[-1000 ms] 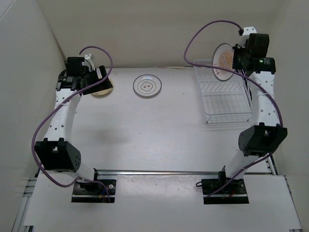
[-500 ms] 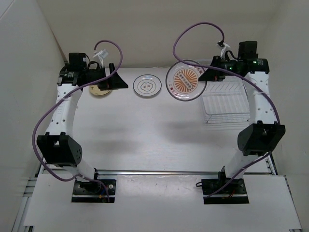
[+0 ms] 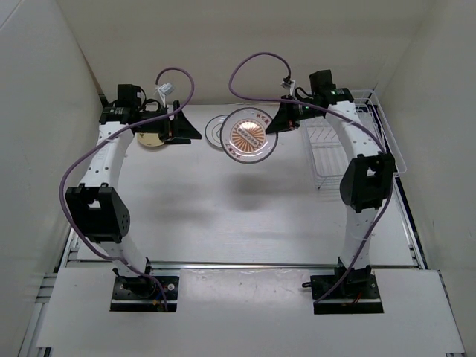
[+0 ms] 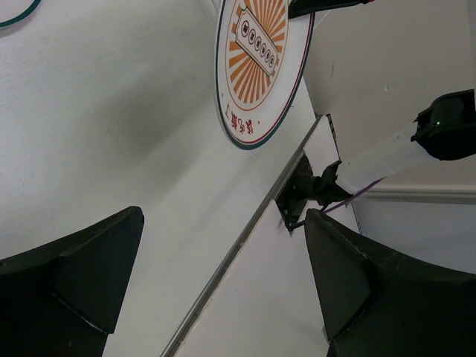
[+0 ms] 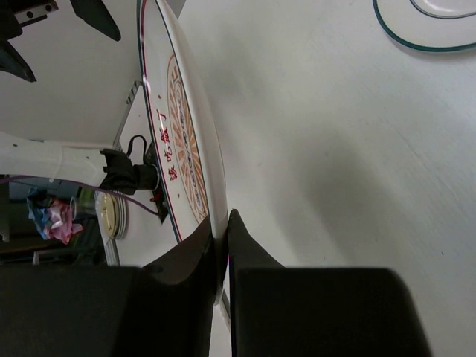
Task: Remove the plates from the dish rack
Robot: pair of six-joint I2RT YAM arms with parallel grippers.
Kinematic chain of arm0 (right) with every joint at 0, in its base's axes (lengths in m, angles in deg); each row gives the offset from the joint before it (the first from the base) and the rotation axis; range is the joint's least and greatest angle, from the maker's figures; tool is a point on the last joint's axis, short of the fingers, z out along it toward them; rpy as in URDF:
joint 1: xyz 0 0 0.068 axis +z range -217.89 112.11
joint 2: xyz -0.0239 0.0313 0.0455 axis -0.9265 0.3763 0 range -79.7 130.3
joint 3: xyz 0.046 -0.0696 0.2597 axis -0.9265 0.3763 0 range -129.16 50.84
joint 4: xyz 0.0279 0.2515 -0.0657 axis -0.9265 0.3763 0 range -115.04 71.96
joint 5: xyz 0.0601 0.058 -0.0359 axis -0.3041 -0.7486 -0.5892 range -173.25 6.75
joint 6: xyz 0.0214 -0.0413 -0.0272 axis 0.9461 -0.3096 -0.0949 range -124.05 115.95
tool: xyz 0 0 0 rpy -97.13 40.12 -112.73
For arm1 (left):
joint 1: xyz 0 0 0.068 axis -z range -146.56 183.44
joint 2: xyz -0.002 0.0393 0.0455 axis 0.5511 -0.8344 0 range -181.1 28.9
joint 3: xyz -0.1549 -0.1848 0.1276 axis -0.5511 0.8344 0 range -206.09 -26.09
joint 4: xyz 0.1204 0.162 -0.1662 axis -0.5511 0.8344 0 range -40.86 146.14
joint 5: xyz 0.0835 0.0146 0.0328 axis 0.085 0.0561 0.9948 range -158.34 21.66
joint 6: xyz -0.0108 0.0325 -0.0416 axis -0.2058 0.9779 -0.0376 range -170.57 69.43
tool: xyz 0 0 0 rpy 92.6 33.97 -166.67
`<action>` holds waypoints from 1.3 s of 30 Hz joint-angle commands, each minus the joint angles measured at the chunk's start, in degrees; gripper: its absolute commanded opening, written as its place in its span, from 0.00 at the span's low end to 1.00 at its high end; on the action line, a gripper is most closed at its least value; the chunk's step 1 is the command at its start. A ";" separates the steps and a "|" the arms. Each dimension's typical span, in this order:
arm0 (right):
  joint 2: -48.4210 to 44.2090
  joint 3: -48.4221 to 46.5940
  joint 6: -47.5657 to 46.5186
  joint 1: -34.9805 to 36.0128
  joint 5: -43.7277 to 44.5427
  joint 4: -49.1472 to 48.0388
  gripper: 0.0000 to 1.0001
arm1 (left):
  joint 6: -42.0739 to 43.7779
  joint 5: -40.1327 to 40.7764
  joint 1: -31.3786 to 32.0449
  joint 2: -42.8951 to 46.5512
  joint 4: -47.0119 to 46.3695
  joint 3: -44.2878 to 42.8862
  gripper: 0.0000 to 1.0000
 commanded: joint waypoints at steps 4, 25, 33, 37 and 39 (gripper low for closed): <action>2.89 -6.41 5.43 2.53 -7.13 -6.81 0.00 | 0.57 -1.19 -0.05 -3.89 -0.99 -2.23 1.00; 12.38 -9.93 14.84 10.27 -12.93 -15.51 0.00 | -1.63 -1.18 -0.05 -10.84 -3.80 -4.52 0.92; 13.43 -9.93 15.97 10.79 -12.93 -16.57 0.00 | -2.33 1.18 -0.05 -11.36 -4.85 -4.00 0.18; 13.43 -10.46 15.98 10.79 -12.93 -16.58 0.00 | -2.33 1.18 0.48 -11.36 -4.85 -4.00 0.10; 12.82 -10.46 14.50 10.79 -9.43 -15.88 0.22 | -2.33 1.97 0.48 -11.36 -4.85 -4.00 0.10</action>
